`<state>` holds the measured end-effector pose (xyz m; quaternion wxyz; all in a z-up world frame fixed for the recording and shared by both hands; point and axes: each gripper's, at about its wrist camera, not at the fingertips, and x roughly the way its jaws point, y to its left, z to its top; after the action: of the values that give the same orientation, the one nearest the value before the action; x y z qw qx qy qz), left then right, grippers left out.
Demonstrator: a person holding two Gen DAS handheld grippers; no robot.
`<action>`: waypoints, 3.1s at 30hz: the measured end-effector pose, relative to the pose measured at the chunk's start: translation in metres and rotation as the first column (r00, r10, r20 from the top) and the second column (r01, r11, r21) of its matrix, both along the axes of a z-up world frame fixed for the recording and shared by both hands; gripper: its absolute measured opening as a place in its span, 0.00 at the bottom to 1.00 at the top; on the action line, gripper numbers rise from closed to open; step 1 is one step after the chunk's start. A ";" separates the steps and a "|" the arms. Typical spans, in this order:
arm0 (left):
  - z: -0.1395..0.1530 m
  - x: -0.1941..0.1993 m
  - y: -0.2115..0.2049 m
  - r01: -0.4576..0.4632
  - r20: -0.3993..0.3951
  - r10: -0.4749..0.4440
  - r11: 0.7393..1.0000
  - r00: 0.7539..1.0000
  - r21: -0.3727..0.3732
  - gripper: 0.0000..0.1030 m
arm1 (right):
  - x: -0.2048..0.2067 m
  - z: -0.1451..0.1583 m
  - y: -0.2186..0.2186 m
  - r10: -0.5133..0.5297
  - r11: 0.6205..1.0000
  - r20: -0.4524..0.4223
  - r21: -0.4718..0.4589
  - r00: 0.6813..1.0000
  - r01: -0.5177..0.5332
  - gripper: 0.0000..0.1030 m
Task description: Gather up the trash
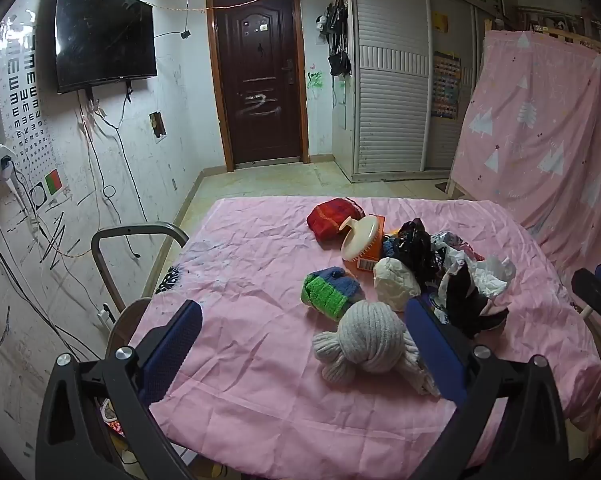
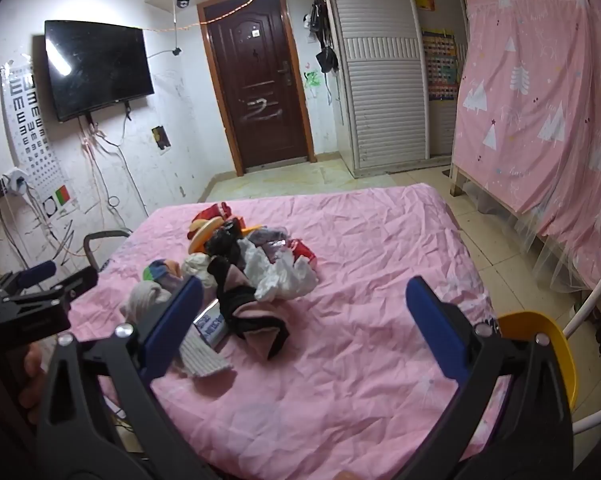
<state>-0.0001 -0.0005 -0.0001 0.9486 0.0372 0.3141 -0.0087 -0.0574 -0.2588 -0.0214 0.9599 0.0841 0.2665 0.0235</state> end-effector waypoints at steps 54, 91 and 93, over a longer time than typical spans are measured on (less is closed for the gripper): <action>0.000 0.000 0.001 -0.001 -0.008 0.001 1.000 1.000 -0.011 0.90 | -0.001 0.000 0.001 0.003 1.000 -0.001 0.002 1.000 -0.002 0.94; -0.014 0.006 -0.001 -0.001 -0.034 0.001 1.000 0.999 0.000 0.90 | 0.007 -0.009 0.001 0.005 1.000 -0.021 0.007 1.000 -0.005 0.94; -0.017 0.009 -0.002 -0.001 -0.043 0.001 1.000 0.999 0.003 0.90 | 0.012 -0.015 0.001 0.007 1.000 -0.030 0.008 1.000 -0.007 0.94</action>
<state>0.0092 -0.0023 -0.0169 0.9415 0.0383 0.3346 -0.0086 -0.0453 -0.2580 -0.0363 0.9553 0.0872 0.2812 0.0264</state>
